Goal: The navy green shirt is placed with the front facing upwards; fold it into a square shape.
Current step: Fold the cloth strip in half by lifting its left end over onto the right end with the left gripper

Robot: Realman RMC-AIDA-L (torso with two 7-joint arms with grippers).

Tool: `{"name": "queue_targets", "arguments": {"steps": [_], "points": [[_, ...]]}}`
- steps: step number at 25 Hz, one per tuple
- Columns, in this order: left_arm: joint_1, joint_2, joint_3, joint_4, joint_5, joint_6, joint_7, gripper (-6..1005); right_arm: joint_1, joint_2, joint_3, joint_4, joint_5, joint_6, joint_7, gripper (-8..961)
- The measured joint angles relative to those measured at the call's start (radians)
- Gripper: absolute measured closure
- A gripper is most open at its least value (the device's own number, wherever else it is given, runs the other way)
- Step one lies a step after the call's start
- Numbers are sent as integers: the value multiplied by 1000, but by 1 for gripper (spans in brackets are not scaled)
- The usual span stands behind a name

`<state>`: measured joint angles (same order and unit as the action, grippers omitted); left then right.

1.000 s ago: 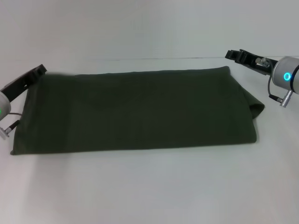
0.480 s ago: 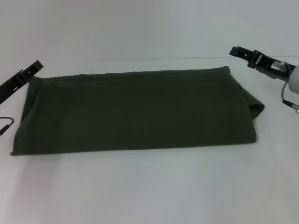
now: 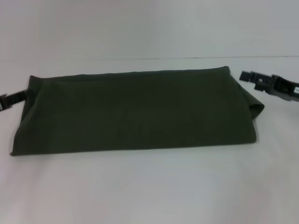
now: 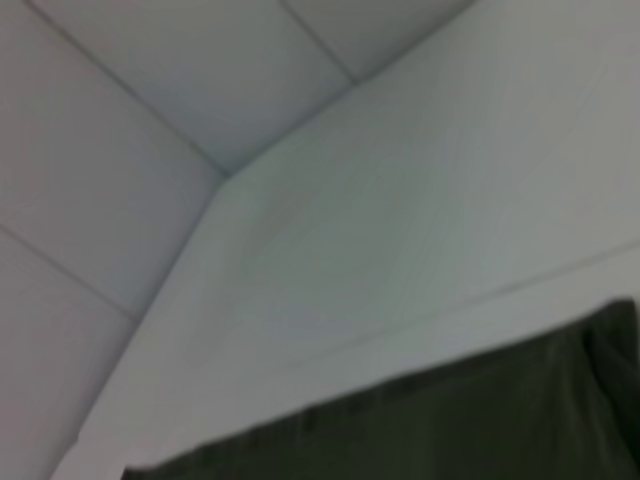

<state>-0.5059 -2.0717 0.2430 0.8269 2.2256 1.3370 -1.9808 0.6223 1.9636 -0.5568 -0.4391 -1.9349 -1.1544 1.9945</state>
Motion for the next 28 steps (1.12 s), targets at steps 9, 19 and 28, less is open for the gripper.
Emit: {"name": "queue_targets", "arguments": {"steps": [9,19,28], "points": [[-21,6,90,123,282,38,-55,256,-46,-23,0,-12,-75,-90,48,41],[-17,0,136,156,364,22,-30,258,-59,-22,-12,-12,-76,-104,49,41],[-15,-22,223,154,392,-37,-60,260,-66,-21,-14,-11,-76,-107,49,42]]}}
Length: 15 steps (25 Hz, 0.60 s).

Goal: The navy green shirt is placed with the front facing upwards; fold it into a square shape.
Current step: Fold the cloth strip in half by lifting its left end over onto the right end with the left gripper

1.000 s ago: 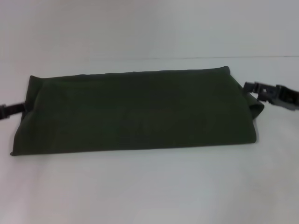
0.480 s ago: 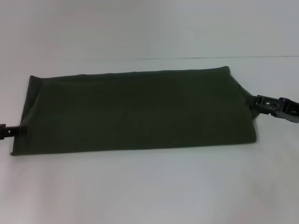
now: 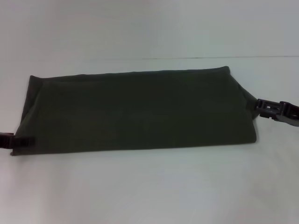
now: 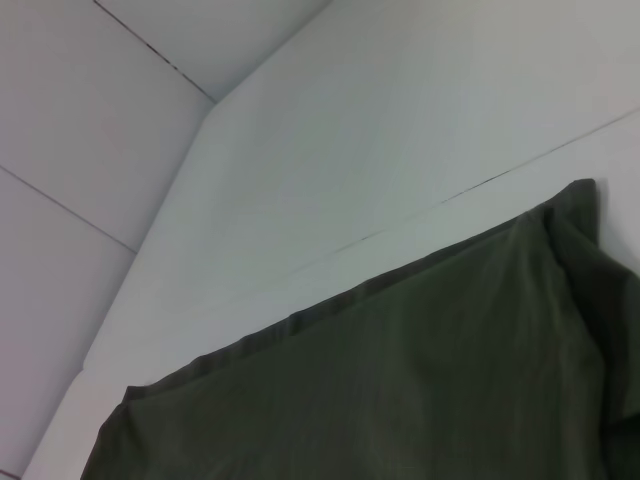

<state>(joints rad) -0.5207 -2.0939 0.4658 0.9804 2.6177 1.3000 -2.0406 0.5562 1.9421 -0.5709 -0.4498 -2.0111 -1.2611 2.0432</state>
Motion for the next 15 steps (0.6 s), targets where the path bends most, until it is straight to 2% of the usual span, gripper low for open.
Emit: {"name": "queue_targets", "arguments": {"steps": [15], "points": [[-7,-4,38,-35,52,-85,-40,263,8,6,-17,0,0,-5,0,42]]}}
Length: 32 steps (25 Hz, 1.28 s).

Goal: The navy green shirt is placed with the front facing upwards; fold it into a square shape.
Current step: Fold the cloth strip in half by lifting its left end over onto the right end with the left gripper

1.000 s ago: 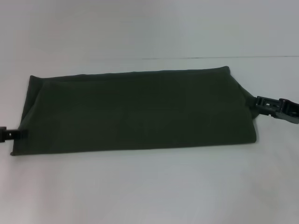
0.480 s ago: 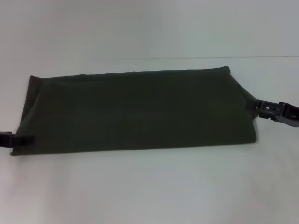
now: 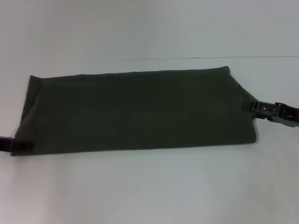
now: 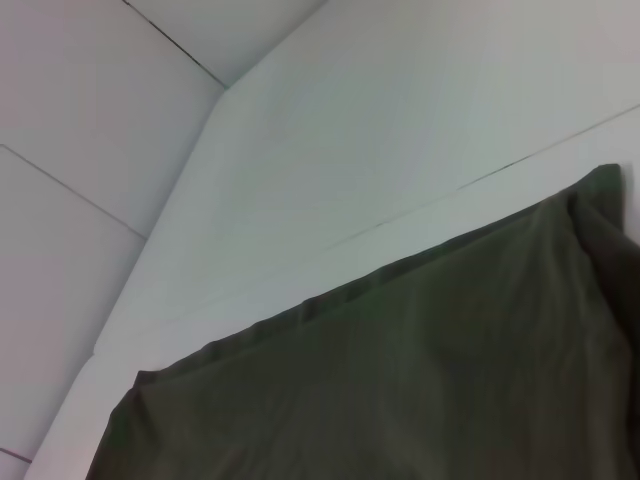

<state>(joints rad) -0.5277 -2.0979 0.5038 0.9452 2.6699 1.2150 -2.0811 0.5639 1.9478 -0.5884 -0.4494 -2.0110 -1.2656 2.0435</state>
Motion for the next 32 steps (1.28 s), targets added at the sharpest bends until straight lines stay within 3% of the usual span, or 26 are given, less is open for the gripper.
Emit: {"name": "queue_targets", "arguments": {"steps": [19,25,32], "points": [[-20,11,3,-5,28,34,-88,312,2,1,-4,0,0,7,-5,42],[-23,20,-8,-6,34,40,-92,552,0,2,-1,-3,0,3,-2,43],[-34,22,-4,-27,50,39,-91,721,1,1,-4,-3,0,1,-1,43]]}}
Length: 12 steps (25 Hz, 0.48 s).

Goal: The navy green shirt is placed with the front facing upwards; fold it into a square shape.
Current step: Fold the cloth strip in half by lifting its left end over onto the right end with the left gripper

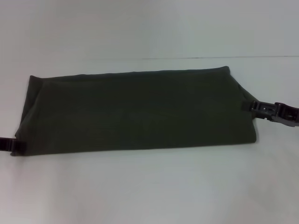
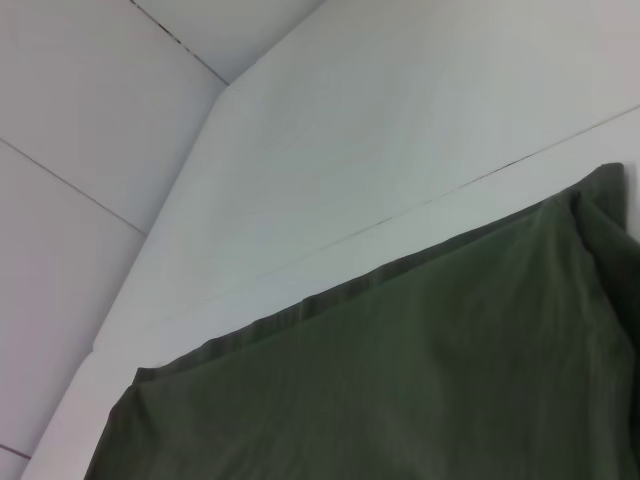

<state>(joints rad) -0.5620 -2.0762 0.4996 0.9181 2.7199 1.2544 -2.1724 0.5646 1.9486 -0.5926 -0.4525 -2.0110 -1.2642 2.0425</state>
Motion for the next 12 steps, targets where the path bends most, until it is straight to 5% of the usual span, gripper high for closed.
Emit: {"name": "queue_targets", "arguments": {"steps": [9,12], "points": [[-8,4,0,-1,1,11,0,993,0,-6,5,-21,6,-29,22,44],[-12,7,-3,-2,1,15,0,993,7,-7,-13,-80,-2,-50,100,44]]}}
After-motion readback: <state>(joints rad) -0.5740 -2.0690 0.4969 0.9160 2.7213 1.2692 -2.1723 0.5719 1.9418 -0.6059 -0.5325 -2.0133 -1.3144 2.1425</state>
